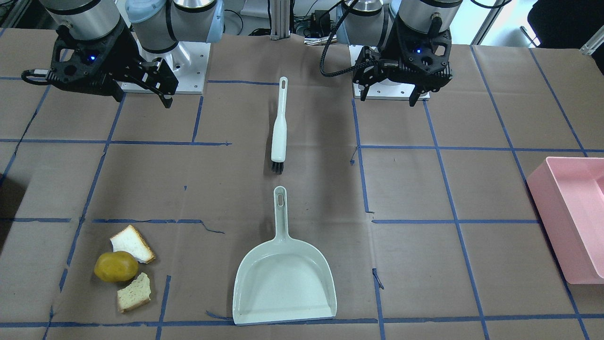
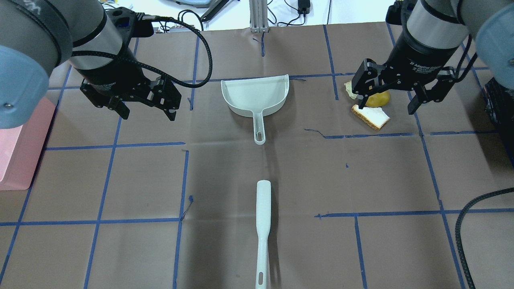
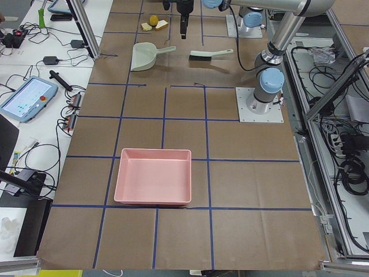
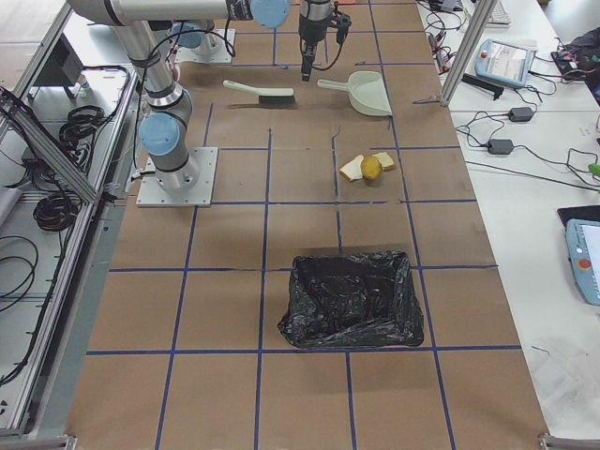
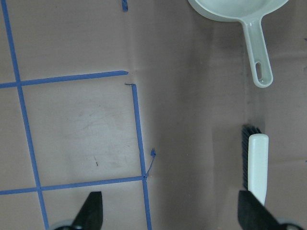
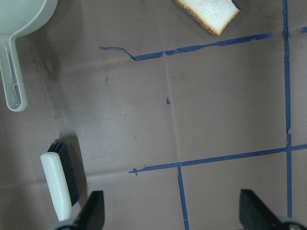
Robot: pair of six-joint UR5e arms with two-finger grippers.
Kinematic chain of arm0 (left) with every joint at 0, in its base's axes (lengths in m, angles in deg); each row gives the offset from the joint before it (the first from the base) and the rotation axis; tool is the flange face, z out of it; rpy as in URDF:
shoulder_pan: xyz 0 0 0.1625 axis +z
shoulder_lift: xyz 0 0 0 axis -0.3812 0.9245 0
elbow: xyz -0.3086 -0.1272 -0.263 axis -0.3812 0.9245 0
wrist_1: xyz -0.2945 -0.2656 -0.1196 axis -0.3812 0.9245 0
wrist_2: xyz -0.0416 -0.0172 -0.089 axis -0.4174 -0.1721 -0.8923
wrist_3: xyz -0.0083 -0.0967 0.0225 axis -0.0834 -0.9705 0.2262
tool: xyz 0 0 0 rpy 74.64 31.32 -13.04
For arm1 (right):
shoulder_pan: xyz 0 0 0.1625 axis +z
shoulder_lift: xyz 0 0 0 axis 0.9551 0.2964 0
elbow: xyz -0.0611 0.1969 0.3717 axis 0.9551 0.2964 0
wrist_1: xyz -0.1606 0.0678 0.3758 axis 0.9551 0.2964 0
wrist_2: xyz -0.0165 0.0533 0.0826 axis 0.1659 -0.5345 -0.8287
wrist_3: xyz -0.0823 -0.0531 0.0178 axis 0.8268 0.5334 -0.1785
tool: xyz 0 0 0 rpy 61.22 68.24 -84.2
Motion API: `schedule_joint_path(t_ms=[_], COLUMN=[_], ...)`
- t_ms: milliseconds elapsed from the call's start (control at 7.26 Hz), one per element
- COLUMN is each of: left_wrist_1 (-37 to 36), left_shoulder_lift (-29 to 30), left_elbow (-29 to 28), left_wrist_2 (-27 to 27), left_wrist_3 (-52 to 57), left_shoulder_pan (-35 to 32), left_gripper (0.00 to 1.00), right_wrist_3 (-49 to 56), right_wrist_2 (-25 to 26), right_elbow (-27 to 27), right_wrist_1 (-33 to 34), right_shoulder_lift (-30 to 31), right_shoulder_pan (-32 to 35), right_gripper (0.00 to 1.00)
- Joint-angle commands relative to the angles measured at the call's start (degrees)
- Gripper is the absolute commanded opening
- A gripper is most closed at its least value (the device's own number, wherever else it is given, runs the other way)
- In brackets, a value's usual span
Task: Sweep and dump trash in nearest bin
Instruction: 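Move the left gripper down toward the white brush handle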
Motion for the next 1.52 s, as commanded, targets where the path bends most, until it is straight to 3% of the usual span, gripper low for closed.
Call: schedule_joint_path(t_ms=[0,276,551,689,965,1378], left_wrist_1=[0.0,0.0,-0.1,-0.1,-0.2,0.2], left_shoulder_lift=[0.0,0.0,-0.1,0.1,0.3,1.5], left_elbow=[-0.1,0.0,-0.1,-0.1,0.3,0.1], left_wrist_2=[0.0,0.1,0.2,1.0,8.6,6.2], left_wrist_3=[-0.4,-0.4,-0.3,0.0,-0.7,-12.5], left_shoulder_pan=[-0.1,0.0,0.0,0.0,0.0,-5.5], left_gripper=[1.00,1.00,1.00,1.00,1.00,1.00], right_wrist_3=[-0.7,0.2,-0.3,-0.4,-0.6,-0.8], right_wrist_2=[0.5,0.4,4.9,4.4,4.6,4.3], right_elbow=[0.4,0.3,2.0,3.2,3.9,7.5], right_wrist_1=[-1.8,-1.9,-1.4,-1.4,-1.7,-1.0], right_shoulder_lift=[0.5,0.1,0.2,-0.4,-0.8,-5.9], right_shoulder_pan=[-0.2,-0.1,-0.1,-0.1,0.0,0.2], right_gripper=[1.00,1.00,1.00,1.00,1.00,1.00])
